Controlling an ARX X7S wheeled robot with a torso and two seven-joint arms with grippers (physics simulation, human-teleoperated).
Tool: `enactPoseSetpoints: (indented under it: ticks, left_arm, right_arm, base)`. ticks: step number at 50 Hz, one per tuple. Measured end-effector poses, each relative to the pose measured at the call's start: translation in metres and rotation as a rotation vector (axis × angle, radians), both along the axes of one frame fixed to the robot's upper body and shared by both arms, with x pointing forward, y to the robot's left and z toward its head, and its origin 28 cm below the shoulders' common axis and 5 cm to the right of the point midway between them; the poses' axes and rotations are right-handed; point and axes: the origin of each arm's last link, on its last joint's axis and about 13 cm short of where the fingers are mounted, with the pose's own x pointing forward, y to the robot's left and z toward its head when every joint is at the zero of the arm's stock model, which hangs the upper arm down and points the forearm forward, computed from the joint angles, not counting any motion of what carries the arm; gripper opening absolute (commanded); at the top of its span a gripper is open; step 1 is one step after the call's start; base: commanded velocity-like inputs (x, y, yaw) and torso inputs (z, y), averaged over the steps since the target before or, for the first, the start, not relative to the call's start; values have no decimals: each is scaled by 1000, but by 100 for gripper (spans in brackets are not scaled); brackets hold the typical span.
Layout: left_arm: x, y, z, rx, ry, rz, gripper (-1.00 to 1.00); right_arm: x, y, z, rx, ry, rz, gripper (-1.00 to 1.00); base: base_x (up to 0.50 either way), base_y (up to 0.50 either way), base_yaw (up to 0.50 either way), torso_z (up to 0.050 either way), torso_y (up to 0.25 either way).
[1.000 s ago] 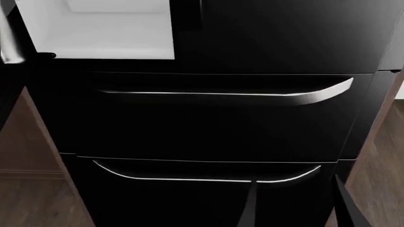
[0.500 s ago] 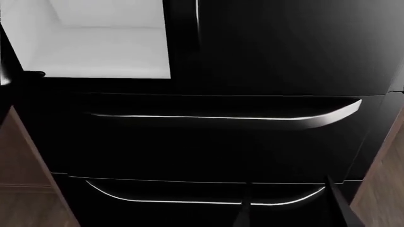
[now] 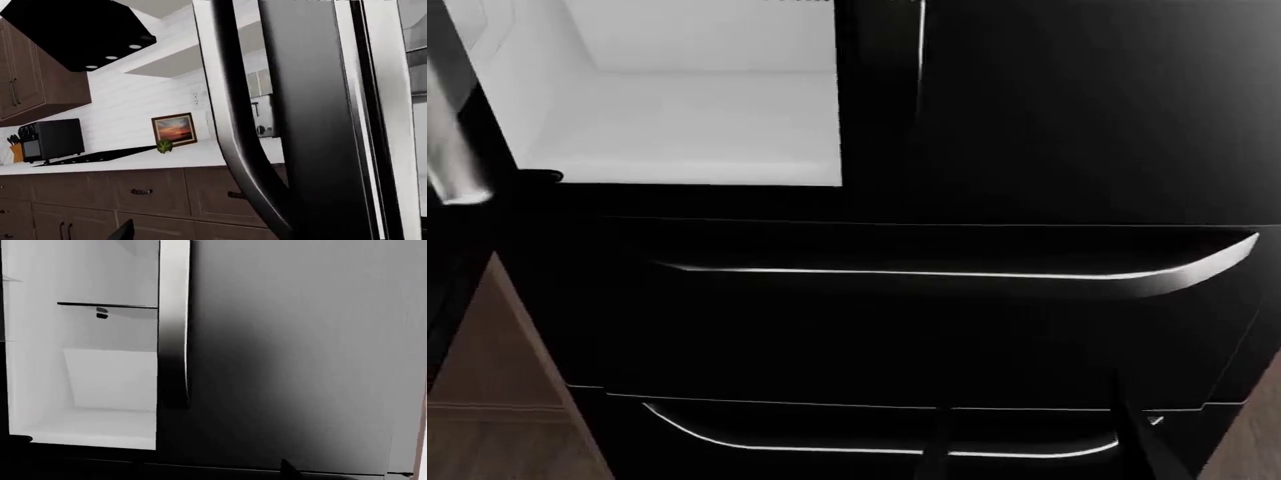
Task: Close the fridge doors
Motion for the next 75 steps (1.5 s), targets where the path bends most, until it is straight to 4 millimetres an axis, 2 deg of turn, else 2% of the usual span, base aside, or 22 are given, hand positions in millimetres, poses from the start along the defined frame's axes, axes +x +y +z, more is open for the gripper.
enactPoseSetpoints:
  ticks: [15, 58, 65, 75]
  left_arm:
    - [-1, 1, -1, -5, -1, 1, 100]
    - [-1, 1, 2, -14, -9, 13, 100]
    - [1, 14, 7, -48, -17, 102, 100]
    - [4, 58, 37, -94, -36, 292, 100]
  right_arm:
    - [-1, 0, 1, -2, -1, 3, 100]
    - [-5, -1, 2, -3, -12, 1, 100]
    - [-6, -2, 2, -4, -18, 4, 100]
    - [-7, -4, 0, -1, -20, 5, 100]
  base:
    - [0, 474, 0, 0, 0]
    - [128, 1, 0, 0, 0]
    - [0, 0, 0, 0, 0]
    - [0, 0, 0, 0, 0]
